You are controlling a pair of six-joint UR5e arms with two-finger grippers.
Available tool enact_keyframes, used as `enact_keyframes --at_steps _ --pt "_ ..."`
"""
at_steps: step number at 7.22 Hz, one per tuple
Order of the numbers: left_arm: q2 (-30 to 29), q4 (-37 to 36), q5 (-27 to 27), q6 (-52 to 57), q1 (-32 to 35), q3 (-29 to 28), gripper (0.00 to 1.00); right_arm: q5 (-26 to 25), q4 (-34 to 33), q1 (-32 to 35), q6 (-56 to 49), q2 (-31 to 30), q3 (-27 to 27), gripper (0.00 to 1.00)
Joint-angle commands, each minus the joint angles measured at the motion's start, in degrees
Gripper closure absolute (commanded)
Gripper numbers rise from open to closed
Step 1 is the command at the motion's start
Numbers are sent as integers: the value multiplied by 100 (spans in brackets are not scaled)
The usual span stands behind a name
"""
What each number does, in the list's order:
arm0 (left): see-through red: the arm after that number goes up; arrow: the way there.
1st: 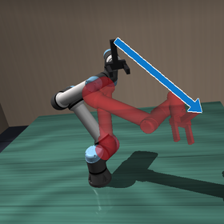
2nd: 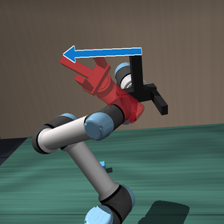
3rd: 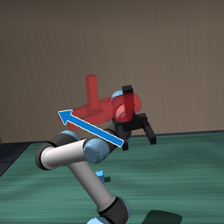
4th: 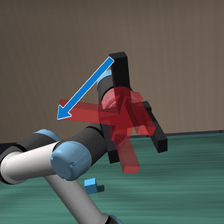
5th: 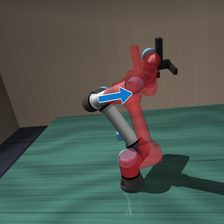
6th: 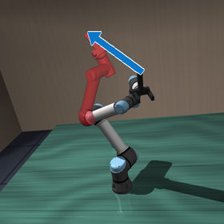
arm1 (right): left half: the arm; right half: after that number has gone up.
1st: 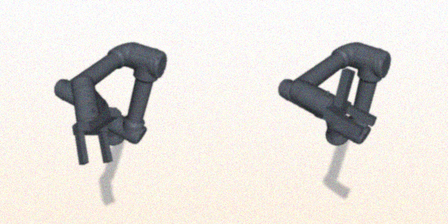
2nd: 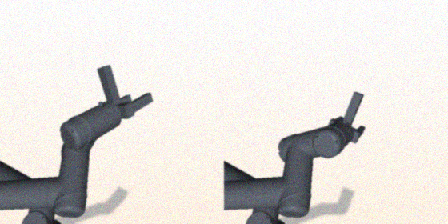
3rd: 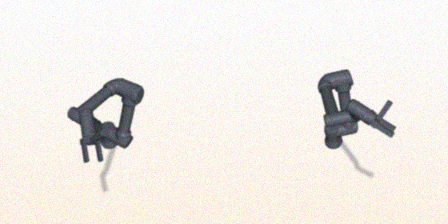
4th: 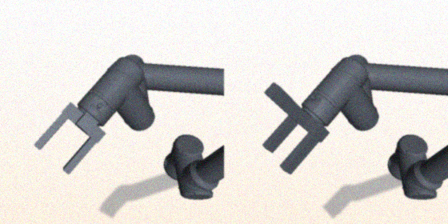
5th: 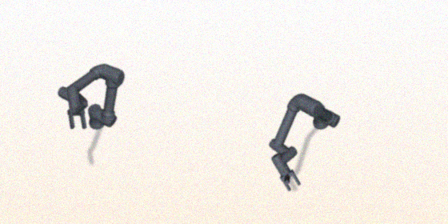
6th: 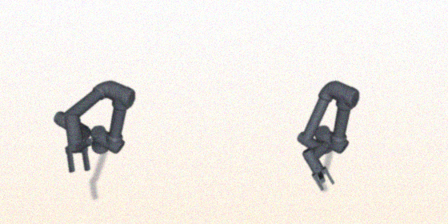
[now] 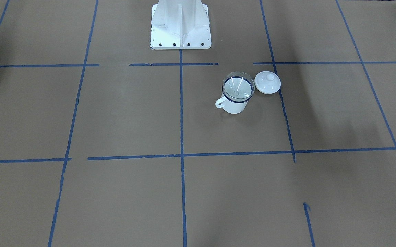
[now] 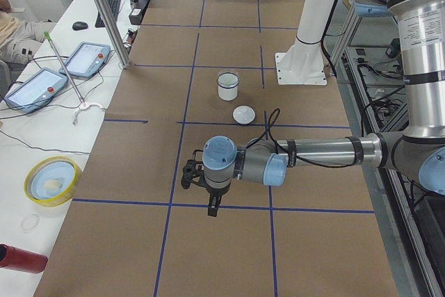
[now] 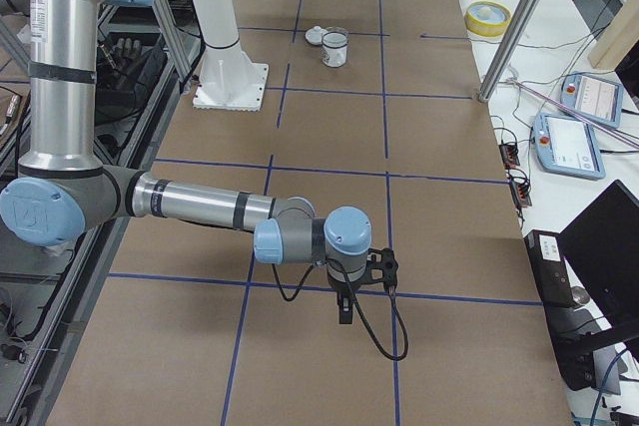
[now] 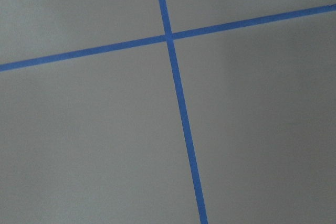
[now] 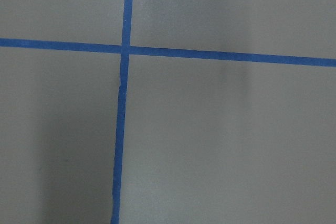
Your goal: Place funnel on cup
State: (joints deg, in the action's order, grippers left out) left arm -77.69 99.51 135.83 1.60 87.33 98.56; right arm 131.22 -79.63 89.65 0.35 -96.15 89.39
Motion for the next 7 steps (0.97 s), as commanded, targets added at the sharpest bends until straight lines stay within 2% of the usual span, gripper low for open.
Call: enact_keyframes --at_steps 1,7 --pt "-464 -1593 -30 76 20 170 0 0 0 0 0 0 0 0" --pt "-651 -1558 -4 33 83 171 0 0 0 0 0 0 9 0"
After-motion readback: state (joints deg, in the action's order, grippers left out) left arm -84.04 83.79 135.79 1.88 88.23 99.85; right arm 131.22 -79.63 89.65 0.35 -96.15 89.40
